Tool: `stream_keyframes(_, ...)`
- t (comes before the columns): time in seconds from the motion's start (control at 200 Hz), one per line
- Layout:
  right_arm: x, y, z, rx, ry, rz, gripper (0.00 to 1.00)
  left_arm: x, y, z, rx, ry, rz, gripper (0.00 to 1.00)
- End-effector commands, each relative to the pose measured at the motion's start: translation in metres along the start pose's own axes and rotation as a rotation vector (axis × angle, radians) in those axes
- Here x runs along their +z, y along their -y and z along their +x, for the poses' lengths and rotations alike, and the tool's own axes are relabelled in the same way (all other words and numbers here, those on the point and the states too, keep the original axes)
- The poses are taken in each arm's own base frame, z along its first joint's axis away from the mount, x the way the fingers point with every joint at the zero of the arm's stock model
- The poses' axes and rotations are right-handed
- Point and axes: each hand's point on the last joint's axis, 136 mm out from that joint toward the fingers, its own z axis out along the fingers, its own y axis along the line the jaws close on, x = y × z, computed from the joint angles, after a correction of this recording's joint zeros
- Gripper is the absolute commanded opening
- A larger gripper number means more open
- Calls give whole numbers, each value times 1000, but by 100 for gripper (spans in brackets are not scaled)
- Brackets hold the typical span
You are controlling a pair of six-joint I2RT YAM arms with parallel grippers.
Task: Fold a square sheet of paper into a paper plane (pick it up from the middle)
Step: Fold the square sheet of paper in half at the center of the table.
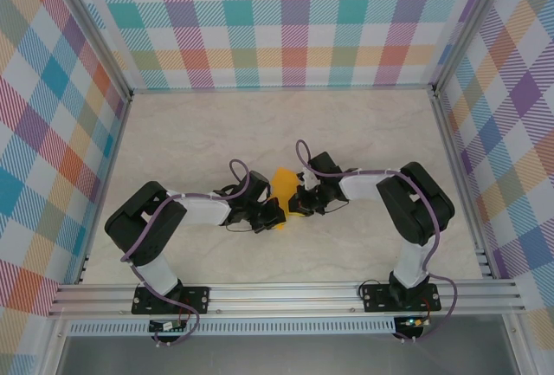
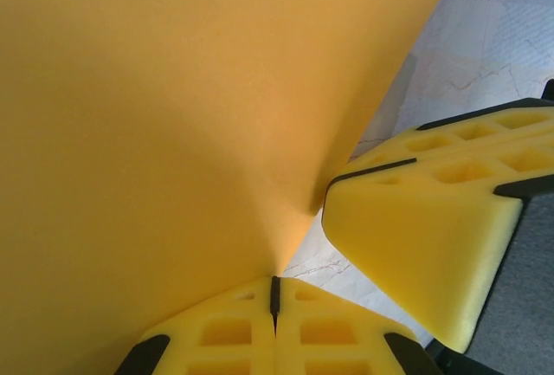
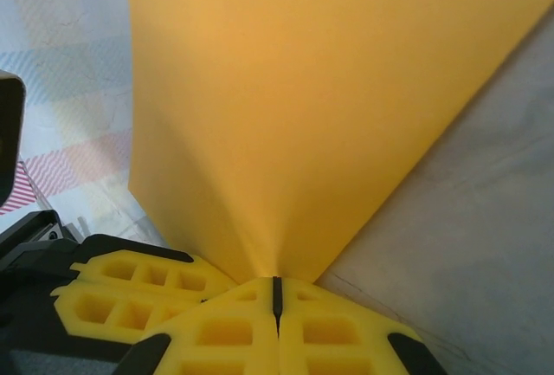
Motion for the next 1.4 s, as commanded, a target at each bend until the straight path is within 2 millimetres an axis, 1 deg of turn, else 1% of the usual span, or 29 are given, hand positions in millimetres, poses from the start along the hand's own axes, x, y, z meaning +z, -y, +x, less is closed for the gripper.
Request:
stream_keyframes(0.0, 3, -5, -4, -29, -12, 9, 5, 3, -61, 27, -88, -62, -218, 0)
stream_keyframes(0.14, 1, -3, -10, -34, -2, 50, 5, 3, -62, 27, -90, -64, -223, 0)
stream_keyframes(0.25, 4, 0, -11, -29, -9, 66, 5, 2, -63, 27, -92, -65, -228, 0)
stream_keyframes(0.375, 6, 2, -7, -25, -29, 59, 5, 3, -64, 28, -97, -68, -233, 0)
stream_keyframes(0.565, 11, -9, 4, -54, -59, 28, 5, 3, -63, 27, -94, -67, -231, 0)
stream_keyframes(0.64, 14, -5, 5, -45, -64, 41, 5, 3, -64, 27, -96, -66, -235, 0)
stream_keyframes(0.755, 13, 10, 1, -30, -42, 119, 5, 2, -67, 28, -102, -66, -245, 0)
stream_keyframes(0.895, 3, 29, -21, 6, 15, 181, 5, 1, -73, 31, -109, -72, -268, 0)
stream_keyframes(1.085, -16, 51, -65, 51, 104, 189, 5, 2, -81, 36, -121, -86, -281, 0)
stream_keyframes(1.23, -29, 64, -99, 95, 163, 167, 5, 2, -81, 36, -116, -85, -275, 0)
stream_keyframes(1.335, -43, 72, -125, 135, 216, 169, 6, 2, -79, 36, -113, -84, -266, 0)
stream_keyframes(1.395, -51, 75, -136, 146, 244, 186, 6, 1, -77, 35, -110, -81, -261, 0)
